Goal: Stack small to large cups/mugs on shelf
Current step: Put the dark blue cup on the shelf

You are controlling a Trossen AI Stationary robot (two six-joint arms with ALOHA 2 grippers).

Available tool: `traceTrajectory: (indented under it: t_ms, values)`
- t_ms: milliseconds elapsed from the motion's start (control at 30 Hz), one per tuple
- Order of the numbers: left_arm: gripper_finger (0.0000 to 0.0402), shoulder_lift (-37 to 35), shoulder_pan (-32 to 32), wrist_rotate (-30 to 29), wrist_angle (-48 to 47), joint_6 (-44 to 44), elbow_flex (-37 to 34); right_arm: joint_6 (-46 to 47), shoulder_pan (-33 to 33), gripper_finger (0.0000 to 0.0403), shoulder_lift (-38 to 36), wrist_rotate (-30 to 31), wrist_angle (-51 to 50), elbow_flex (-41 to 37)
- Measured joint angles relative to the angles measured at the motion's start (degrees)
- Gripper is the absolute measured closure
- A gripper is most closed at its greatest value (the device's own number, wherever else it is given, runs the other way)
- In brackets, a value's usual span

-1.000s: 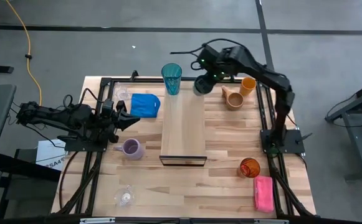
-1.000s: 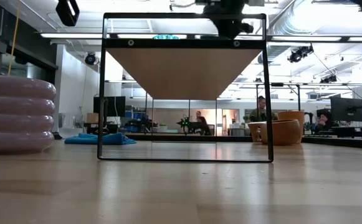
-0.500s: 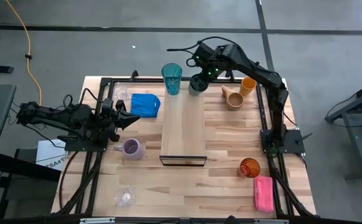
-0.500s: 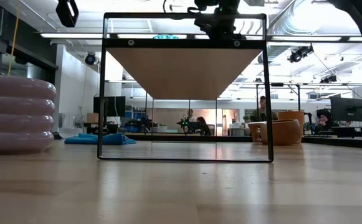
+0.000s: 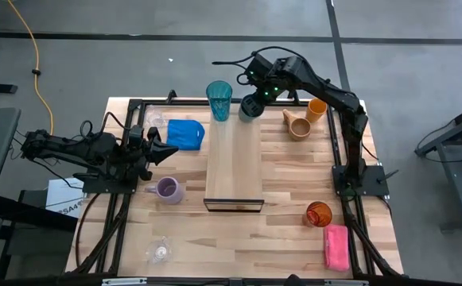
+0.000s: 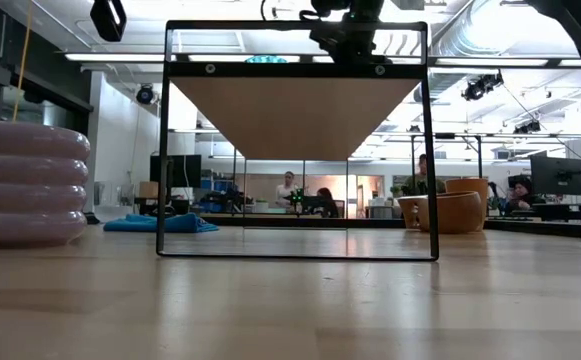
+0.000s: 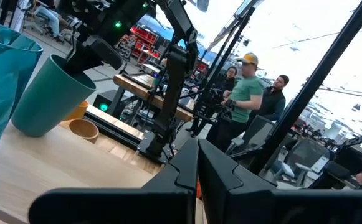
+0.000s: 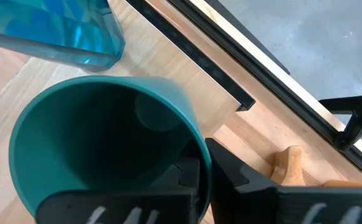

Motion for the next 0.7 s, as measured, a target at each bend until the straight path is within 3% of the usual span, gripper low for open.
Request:
traceTrajectory:
  t_ms: [200,500,700]
  values:
    - [0.0402,0.0,-0.02,0.0,0.02,0.0,0.0,0.0,-0.07,0.0393,0.0,0.0,0.59,-0.01]
    - [0.0402,0.0,-0.02,0.02,0.02,-0.02,0.0,0.06,-0.07,0.0291,0.0,-0.01,3.08,-0.02]
    - [0.0402,0.0,-0.02,0.02,0.02,-0.05,0.0,-0.04,-0.35,0.0256,0.0,0.01,4.28,-0.04]
